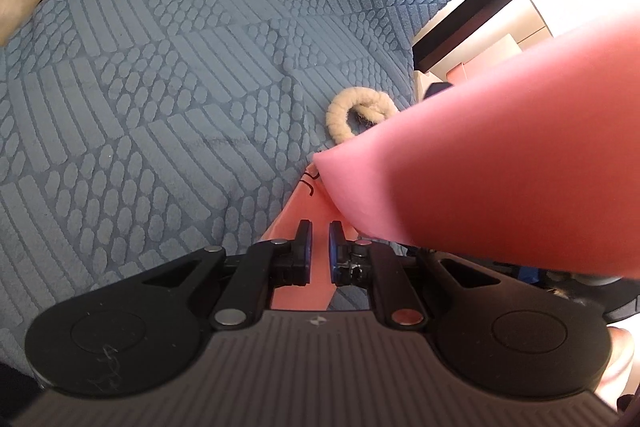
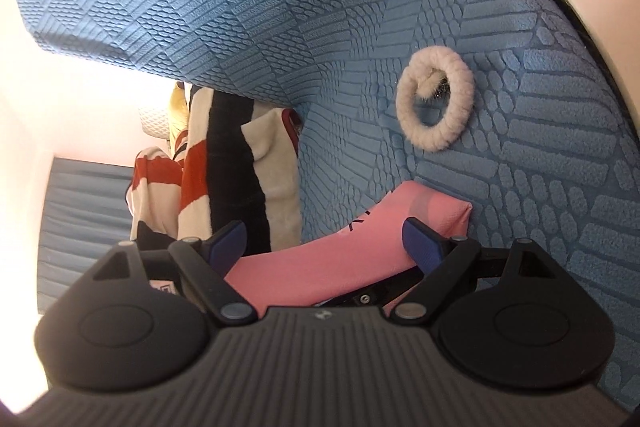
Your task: Organize objects
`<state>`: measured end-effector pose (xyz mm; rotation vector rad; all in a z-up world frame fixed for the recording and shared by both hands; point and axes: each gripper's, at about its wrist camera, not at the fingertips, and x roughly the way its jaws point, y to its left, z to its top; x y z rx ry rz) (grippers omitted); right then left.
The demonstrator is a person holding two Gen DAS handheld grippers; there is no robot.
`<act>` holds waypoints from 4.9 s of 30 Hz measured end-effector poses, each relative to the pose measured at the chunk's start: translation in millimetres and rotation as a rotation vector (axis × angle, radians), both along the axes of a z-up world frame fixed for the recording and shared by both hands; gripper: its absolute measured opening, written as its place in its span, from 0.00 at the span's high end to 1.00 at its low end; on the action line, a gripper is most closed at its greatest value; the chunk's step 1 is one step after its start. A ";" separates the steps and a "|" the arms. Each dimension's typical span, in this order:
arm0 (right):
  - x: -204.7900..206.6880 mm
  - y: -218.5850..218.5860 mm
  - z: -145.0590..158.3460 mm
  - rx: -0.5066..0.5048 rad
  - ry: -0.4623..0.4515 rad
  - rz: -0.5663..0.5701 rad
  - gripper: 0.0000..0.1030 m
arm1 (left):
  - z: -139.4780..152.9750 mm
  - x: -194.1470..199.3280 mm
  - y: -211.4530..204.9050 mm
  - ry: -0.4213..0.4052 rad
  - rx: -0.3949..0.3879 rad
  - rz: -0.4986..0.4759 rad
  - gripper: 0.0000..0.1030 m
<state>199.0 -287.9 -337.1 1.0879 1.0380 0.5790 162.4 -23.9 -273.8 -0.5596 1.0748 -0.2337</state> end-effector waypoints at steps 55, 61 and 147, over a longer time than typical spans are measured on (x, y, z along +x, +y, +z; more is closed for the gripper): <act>-9.1 22.5 31.1 -0.434 -0.151 -0.014 0.14 | 26.9 -45.7 37.0 0.013 0.198 0.040 0.88; -4.3 24.6 13.4 -0.342 -0.090 0.029 0.20 | 25.8 -41.7 41.4 0.022 0.175 0.051 0.88; -10.5 17.3 32.7 -0.304 0.086 -0.121 0.85 | 48.6 -61.5 -67.1 -0.414 0.775 -0.400 0.48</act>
